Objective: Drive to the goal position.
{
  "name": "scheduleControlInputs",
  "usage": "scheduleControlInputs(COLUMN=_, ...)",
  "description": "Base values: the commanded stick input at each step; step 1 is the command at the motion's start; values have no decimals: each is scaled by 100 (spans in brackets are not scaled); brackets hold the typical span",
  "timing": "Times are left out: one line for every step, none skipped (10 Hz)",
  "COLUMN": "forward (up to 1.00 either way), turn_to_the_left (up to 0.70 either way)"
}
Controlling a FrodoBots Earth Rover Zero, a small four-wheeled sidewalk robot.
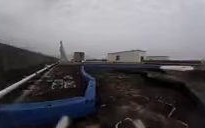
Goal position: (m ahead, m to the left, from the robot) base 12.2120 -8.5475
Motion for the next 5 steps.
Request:
scheduleControlInputs(forward=0, turn_to_the_left=-70)
scheduleControlInputs(forward=0, turn_to_the_left=-70)
scheduleControlInputs(forward=0, turn_to_the_left=-70)
scheduleControlInputs(forward=0, turn_to_the_left=-70)
scheduleControlInputs(forward=0, turn_to_the_left=-70)
